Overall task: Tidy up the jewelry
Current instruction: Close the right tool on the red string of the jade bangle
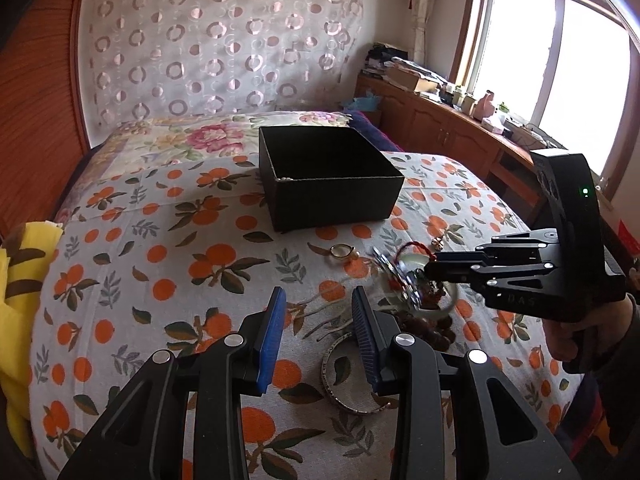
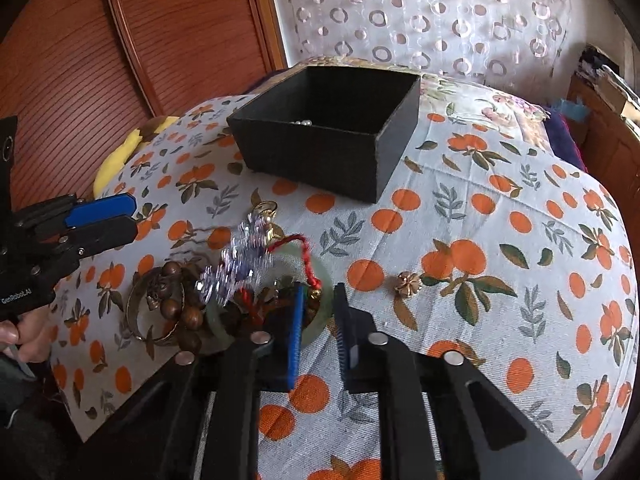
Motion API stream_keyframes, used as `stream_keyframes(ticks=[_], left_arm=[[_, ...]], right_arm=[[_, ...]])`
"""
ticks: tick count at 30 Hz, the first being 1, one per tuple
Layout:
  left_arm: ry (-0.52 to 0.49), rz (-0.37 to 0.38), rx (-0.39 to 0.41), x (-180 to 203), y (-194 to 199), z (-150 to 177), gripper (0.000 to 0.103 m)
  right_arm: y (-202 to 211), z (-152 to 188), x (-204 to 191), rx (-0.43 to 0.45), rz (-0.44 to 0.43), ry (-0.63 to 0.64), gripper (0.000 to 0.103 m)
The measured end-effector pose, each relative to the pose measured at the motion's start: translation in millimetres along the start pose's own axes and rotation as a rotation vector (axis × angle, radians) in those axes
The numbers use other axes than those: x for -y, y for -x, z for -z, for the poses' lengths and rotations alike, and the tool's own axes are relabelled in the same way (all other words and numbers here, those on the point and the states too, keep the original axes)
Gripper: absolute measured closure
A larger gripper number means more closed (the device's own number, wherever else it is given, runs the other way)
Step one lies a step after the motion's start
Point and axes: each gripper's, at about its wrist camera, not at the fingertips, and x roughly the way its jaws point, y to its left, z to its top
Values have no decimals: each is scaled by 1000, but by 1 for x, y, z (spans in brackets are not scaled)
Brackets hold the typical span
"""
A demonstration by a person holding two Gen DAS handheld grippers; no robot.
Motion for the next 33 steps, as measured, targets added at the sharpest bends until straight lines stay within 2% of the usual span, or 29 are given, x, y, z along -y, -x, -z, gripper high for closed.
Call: stream_keyframes(ticks=[3,8,13,23,33], left_arm=[[2,1,1,-1,0,0,71],[-2,1,-1,-1,1,1,71],[-1,0,-3,0,0,1,71],[-15,10,-6,8,-2,2,70],[-28,15,-11,13,-4,3,71]], right_arm=[[9,-2,-1,31,21,18,89],[37,-13,-6,134,151,78,88],[54,-13,3,175,243,109,88],[44,27,33,68,231,53,89],[27,24,39,48,231,38,87]])
